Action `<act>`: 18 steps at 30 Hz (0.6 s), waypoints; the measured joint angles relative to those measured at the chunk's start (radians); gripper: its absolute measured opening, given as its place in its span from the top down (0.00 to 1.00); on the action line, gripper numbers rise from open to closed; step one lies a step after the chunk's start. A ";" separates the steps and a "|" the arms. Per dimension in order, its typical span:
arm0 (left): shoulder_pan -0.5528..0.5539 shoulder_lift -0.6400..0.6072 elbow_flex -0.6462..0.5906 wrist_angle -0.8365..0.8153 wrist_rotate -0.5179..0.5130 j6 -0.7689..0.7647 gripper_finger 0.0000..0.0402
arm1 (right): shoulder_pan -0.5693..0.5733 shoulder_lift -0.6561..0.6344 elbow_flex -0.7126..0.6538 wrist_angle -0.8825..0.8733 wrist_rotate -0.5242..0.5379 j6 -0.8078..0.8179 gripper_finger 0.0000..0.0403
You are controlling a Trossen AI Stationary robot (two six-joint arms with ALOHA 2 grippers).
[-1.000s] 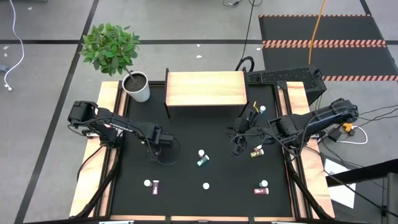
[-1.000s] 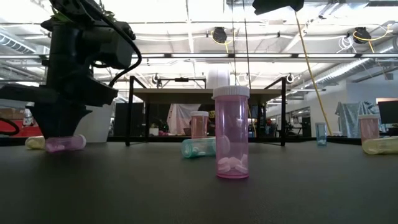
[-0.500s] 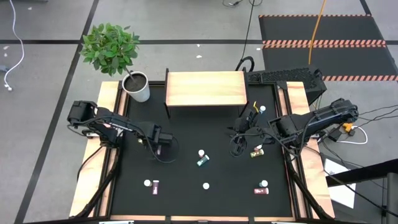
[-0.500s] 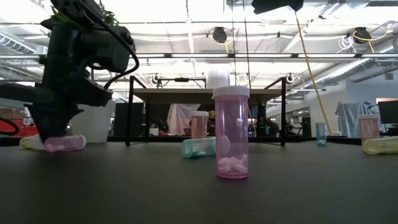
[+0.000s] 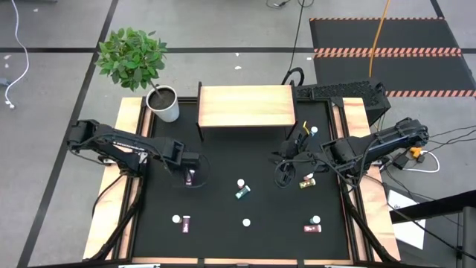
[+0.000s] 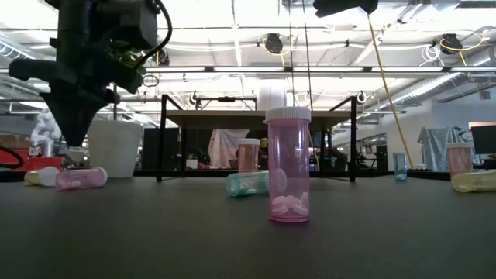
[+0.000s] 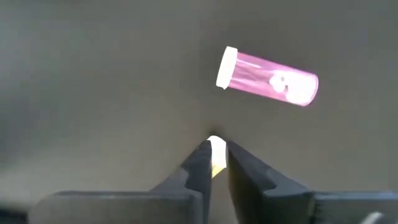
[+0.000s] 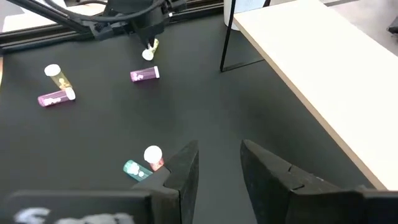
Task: Pick and place medicine bottles onto shelf by color
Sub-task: Put the top left yellow pill bottle on the shelf
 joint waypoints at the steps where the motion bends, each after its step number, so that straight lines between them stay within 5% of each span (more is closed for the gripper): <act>1: 0.000 0.001 0.000 -0.003 0.000 0.009 0.83 | 0.000 0.000 0.000 0.000 0.000 0.001 0.72; 10: 0.000 0.012 -0.021 -0.005 0.010 0.301 0.50 | 0.001 0.000 0.000 0.000 -0.002 -0.033 0.72; 18: 0.011 0.018 -0.063 0.012 0.024 0.382 0.47 | 0.002 0.000 0.000 0.000 0.000 -0.036 0.72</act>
